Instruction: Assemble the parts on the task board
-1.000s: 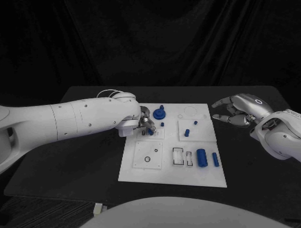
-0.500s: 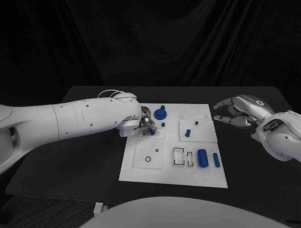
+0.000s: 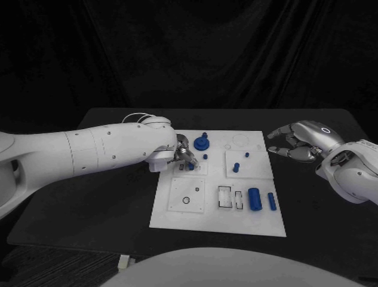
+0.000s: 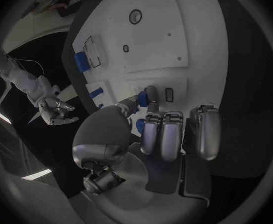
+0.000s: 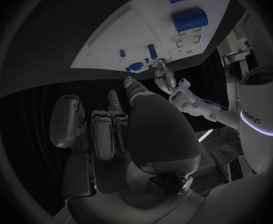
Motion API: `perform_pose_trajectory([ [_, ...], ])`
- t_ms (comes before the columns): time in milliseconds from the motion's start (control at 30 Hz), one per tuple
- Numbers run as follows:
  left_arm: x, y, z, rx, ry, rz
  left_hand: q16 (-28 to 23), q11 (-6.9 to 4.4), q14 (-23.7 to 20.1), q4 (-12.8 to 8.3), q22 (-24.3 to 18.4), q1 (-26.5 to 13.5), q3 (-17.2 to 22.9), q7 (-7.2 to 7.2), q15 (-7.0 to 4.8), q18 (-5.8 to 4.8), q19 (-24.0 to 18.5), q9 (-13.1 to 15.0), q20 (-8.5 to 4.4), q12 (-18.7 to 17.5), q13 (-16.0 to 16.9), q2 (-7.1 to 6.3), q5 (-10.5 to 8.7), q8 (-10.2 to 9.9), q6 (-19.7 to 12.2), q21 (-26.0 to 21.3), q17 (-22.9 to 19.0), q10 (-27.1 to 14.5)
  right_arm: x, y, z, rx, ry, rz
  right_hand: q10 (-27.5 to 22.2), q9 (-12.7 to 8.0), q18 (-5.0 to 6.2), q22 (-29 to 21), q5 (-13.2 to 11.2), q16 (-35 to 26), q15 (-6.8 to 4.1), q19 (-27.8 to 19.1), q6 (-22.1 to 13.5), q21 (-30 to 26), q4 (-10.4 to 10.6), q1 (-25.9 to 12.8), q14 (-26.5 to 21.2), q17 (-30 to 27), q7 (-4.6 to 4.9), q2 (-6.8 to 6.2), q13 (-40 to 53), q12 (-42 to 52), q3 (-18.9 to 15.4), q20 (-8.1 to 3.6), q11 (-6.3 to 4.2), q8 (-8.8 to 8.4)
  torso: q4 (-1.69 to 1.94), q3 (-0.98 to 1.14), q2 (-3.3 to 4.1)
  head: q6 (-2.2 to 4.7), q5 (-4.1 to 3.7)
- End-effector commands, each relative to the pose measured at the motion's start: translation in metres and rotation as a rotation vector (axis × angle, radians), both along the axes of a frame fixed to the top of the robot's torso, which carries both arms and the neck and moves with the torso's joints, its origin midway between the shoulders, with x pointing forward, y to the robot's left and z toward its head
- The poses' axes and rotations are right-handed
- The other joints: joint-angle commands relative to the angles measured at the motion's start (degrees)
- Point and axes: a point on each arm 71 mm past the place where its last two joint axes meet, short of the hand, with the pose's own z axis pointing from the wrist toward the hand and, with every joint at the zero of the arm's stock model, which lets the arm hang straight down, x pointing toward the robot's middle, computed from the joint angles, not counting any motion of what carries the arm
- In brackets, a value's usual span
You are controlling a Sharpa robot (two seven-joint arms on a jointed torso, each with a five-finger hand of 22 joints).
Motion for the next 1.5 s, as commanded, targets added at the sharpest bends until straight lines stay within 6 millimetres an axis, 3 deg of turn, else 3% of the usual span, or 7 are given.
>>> perform_pose_trajectory([
  [33,-0.0063,0.0008,-0.0089,0.025,0.050,-0.019,0.2,0.18,6.2,0.4,7.5,-0.6,-1.0,0.33,0.20,0.19,-0.4,0.8,0.15,0.2,15.1,-0.06,-0.52,0.2,0.2,-0.4,15.1,6.0,0.0001,-0.0012,-0.0025,-0.010,0.017,-0.019,6.1,-0.1,0.91,9.7,0.3,0.1,0.17,-0.3,0.3,-0.4,-0.4,0.4,6.1,15.1,0.06,0.37,15.1,0.1,0.1,-0.12,0.51,-0.25,-0.02,0.01,-0.02,-0.01,0.12],
  [67,-0.0063,0.0009,-0.0089,0.025,0.050,-0.019,0.2,0.17,6.2,0.5,7.5,-0.5,-1.1,0.30,0.20,0.18,-0.4,1.1,0.15,0.2,15.1,-0.03,-0.54,0.3,0.2,-0.4,15.1,6.0,0.0001,-0.0012,-0.0026,-0.010,0.017,-0.019,6.1,-0.1,0.91,9.7,0.3,0.1,0.17,-0.3,0.3,-0.4,-0.4,0.4,6.1,15.1,0.06,0.37,15.1,0.1,0.1,-0.12,0.51,-0.25,-0.02,0.01,-0.02,-0.01,0.13],
  [200,-0.0064,0.0020,-0.0092,0.031,0.053,-0.016,0.2,-0.25,6.2,1.2,7.8,0.9,-3.1,-0.29,-0.12,0.18,-0.3,7.3,-0.08,0.2,15.1,0.56,-0.10,3.5,-0.2,-0.5,15.1,6.0,0.0002,-0.0012,-0.0030,-0.012,0.020,-0.019,6.1,-0.1,0.91,9.7,0.3,0.1,0.17,-0.3,0.3,-0.4,-0.4,0.4,6.1,15.1,0.06,0.37,15.1,0.1,0.1,-0.12,0.51,-0.25,-0.03,0.01,-0.02,-0.01,0.09],
  [400,-0.0069,0.0035,-0.0093,0.033,0.055,-0.014,0.2,-0.52,6.2,1.0,7.9,2.0,-3.6,-0.60,-0.33,0.19,-0.2,10.2,-0.28,0.2,15.1,0.67,0.51,4.8,-0.5,-0.6,15.1,6.0,0.0002,-0.0014,-0.0034,-0.014,0.023,-0.020,6.1,-0.1,0.91,9.7,0.3,0.1,0.17,-0.3,0.3,-0.4,-0.4,0.4,6.1,15.1,0.06,0.37,15.1,0.1,0.1,-0.12,0.51,-0.25,0.00,0.01,-0.02,-0.01,0.10],
  [800,-0.0071,0.0057,-0.0094,0.032,0.058,-0.016,0.2,-0.62,6.2,0.7,7.8,2.8,-3.4,-0.73,-0.42,0.23,-0.4,11.3,-0.37,0.2,15.1,0.92,0.91,5.2,-0.7,-0.8,15.1,6.0,0.0002,-0.0018,-0.0040,-0.017,0.028,-0.022,6.1,-0.1,0.91,9.7,0.3,0.1,0.17,-0.3,0.3,-0.4,-0.4,0.4,6.1,15.1,0.06,0.37,15.1,0.1,0.1,-0.12,0.51,-0.25,-0.02,0.00,0.03,-0.01,0.11],
  [1033,-0.0069,0.0039,-0.0091,0.020,0.054,-0.024,0.2,-0.57,6.2,1.6,7.8,2.3,-4.2,-0.63,-0.41,0.27,-0.5,12.3,-0.41,0.2,15.1,0.99,-0.58,5.5,-0.8,-1.0,15.1,6.0,0.0005,-0.0017,-0.0044,-0.019,0.032,-0.023,6.1,-0.2,0.92,9.7,0.5,0.1,0.17,-0.3,0.4,-0.5,-0.4,0.4,6.1,15.1,0.07,0.36,15.1,0.1,0.1,-0.12,0.52,-0.30,-0.02,0.01,0.02,-0.01,0.14],
  [1500,-0.0084,0.0014,-0.0094,0.017,0.066,-0.044,0.2,-0.57,6.2,1.6,7.7,2.4,-4.3,-0.67,-0.40,0.31,-0.7,12.5,-0.41,0.2,15.1,0.91,-0.79,5.5,-0.8,-1.1,15.1,6.0,0.0007,-0.0022,-0.0049,-0.023,0.038,-0.027,6.1,-0.2,0.93,9.7,0.7,0.1,0.17,-0.4,0.4,-0.5,-0.5,0.5,6.1,15.1,0.07,0.40,15.1,0.1,0.2,-0.12,0.52,-0.33,-0.05,0.03,-0.01,-0.01,0.01],
])
